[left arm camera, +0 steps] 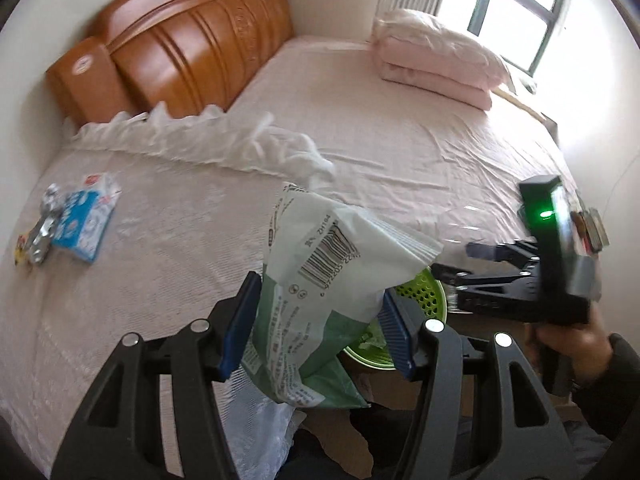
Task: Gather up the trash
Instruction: 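Carry the snack bag and bottle to the wastebasket and release them inside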
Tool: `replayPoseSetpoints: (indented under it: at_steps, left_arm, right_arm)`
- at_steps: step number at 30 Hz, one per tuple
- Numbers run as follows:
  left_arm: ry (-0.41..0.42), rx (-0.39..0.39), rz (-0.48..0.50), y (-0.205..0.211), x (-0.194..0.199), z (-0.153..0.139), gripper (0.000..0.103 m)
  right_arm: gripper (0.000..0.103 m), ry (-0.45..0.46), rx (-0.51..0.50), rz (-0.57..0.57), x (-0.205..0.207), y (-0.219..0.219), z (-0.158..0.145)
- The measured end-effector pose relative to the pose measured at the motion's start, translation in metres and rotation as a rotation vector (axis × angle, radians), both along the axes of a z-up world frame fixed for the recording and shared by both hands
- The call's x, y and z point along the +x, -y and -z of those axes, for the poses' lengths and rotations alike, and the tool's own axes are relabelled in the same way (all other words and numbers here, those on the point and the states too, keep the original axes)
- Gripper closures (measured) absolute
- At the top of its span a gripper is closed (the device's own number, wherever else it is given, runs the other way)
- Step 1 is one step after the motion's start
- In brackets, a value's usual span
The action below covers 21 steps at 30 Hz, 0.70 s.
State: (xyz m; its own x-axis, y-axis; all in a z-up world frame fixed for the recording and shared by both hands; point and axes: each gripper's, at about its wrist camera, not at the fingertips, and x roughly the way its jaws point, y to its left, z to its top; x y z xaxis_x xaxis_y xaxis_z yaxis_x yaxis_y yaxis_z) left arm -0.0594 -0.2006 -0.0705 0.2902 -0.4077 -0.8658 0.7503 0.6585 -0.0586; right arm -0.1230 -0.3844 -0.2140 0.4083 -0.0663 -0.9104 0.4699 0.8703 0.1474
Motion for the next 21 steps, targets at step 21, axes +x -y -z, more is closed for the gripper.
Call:
replayPoseSetpoints:
  at_steps: [21]
  left_arm:
    - [-0.053, 0.099, 0.222, 0.094, -0.040, 0.042, 0.047]
  right_arm:
    - [0.003, -0.043, 0.050, 0.314, -0.069, 0.089, 0.014]
